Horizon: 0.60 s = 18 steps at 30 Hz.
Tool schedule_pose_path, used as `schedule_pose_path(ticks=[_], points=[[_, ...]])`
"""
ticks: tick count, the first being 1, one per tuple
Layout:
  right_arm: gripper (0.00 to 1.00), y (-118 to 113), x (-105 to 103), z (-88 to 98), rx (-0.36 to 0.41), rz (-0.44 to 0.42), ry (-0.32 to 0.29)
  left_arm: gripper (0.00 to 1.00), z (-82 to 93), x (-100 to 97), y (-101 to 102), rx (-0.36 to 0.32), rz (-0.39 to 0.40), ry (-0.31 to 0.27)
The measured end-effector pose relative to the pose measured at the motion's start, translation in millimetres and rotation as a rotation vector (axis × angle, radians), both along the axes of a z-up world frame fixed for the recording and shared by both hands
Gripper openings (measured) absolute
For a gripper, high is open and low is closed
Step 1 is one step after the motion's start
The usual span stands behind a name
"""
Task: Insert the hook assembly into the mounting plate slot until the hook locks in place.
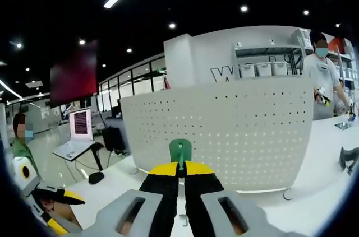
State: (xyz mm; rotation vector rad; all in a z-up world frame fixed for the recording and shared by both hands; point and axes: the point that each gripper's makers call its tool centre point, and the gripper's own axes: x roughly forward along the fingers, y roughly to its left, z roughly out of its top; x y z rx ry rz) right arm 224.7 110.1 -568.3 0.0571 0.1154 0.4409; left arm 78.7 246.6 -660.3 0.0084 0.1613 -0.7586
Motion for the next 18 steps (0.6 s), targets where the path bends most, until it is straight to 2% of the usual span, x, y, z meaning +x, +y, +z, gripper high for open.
schedule_pose_path(ticks=[3, 18], points=[[0.01, -3.7, 5.2, 3.2, 0.014, -0.013, -0.004, 0.61, 1.1, 0.6, 1.4, -0.014, 0.006, 0.011], [0.01, -9.1, 31.5, 18.7, 0.023, -0.088, -0.033, 0.64, 1.0, 1.1, 3.3, -0.001, 0.006, 0.014]])
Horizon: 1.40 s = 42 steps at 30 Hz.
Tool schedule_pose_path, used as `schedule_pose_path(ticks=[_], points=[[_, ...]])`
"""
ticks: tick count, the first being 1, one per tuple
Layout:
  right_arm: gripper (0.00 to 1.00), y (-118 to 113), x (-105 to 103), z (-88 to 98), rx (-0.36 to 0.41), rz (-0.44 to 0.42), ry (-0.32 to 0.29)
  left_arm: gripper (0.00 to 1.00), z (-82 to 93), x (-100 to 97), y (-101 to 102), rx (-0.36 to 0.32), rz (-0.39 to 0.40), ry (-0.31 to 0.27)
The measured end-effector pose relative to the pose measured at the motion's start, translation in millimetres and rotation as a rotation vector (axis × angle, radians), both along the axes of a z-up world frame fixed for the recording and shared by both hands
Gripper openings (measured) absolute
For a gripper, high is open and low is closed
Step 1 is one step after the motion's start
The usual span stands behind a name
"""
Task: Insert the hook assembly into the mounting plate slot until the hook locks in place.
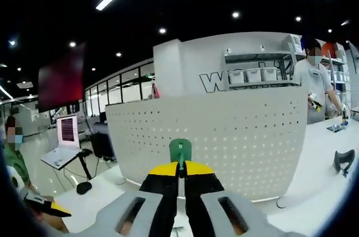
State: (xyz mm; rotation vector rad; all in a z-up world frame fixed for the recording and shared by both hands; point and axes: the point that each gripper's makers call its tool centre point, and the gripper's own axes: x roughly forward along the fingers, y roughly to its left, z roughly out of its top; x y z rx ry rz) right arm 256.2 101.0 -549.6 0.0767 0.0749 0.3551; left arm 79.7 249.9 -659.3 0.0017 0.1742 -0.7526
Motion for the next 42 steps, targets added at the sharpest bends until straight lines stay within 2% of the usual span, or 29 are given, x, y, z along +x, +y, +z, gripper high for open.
schedule_pose_path(ticks=[4, 10, 27, 42], points=[[0.01, -4.3, 8.0, 4.3, -0.006, -0.026, -0.004, 0.64, 1.3, 1.3, 2.7, -0.012, 0.005, 0.002], [0.01, -7.4, 18.5, 10.3, 0.004, -0.045, -0.019, 0.65, 0.7, 3.0, 2.6, 0.013, -0.009, -0.012], [0.01, -19.1, 49.0, 29.7, 0.004, -0.097, -0.041, 0.68, -5.9, 2.9, 6.8, 0.036, -0.038, 0.010], [0.01, -30.5, 76.8, 30.1, -0.041, -0.151, -0.020, 0.69, -4.6, 11.1, 9.3, 0.031, -0.044, 0.009]])
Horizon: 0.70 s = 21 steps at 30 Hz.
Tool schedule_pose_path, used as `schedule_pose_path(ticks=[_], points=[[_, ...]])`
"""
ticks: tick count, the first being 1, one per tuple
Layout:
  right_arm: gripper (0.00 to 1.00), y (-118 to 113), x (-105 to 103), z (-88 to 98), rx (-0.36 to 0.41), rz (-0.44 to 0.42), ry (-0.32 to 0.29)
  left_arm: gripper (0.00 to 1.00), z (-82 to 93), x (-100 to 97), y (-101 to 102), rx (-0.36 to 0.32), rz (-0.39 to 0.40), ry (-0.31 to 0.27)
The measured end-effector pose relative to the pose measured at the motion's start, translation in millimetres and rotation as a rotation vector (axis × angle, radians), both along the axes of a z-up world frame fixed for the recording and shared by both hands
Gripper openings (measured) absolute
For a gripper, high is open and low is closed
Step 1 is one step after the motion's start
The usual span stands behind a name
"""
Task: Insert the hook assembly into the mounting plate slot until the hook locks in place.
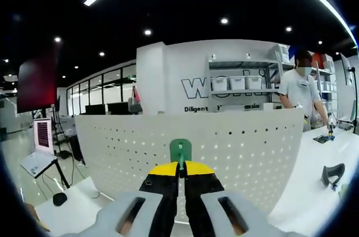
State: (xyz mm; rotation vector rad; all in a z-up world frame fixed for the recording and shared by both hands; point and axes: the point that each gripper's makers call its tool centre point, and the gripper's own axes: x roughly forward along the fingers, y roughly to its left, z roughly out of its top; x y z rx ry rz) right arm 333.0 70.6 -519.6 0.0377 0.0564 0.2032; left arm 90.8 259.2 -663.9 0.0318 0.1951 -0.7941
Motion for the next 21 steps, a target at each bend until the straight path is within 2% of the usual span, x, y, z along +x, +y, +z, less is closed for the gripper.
schedule_pose_path(ticks=[9, 21], points=[[0.01, -9.4, 14.1, 3.3, 0.017, -0.042, 0.005, 0.69, -2.8, 1.0, 2.3, -0.006, 0.008, 0.015], [0.01, -17.5, 34.8, 5.3, -0.005, -0.065, 0.015, 0.71, -1.1, 4.1, 5.8, -0.001, 0.020, 0.009]])
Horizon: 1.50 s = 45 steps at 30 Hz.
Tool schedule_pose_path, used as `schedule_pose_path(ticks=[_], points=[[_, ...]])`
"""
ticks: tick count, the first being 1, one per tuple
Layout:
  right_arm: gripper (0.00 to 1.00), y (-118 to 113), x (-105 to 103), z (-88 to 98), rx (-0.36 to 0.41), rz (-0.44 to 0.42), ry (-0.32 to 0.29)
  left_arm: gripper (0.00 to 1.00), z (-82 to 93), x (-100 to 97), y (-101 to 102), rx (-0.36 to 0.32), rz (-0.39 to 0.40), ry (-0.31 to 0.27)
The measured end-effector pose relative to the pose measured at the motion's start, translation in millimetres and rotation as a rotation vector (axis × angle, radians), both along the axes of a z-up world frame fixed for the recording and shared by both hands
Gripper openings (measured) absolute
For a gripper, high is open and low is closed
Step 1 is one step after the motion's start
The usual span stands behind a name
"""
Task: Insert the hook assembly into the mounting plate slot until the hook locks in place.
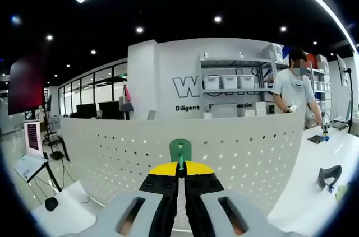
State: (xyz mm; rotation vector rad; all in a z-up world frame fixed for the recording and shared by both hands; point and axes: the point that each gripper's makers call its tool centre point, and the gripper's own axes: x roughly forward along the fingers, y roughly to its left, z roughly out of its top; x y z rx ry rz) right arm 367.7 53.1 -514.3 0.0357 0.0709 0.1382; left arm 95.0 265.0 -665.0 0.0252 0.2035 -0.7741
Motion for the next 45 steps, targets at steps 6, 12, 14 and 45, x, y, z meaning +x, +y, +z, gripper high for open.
schedule_pose_path(ticks=[6, 12, 14, 45], points=[[0.01, -2.2, 10.7, -2.0, -0.006, -0.009, 0.010, 0.71, -2.1, 2.1, 3.2, -0.003, 0.009, 0.008], [0.01, -2.7, 22.1, -3.7, -0.010, -0.012, 0.017, 0.71, -3.1, 6.0, 6.9, 0.005, 0.015, 0.011], [0.01, -3.6, 26.4, -4.6, -0.015, -0.011, 0.020, 0.71, -3.3, 7.7, 8.3, 0.006, 0.017, 0.013], [0.01, -5.6, 47.2, -19.8, -0.017, -0.032, 0.076, 0.73, -9.0, 16.5, 15.0, 0.005, 0.031, 0.042]])
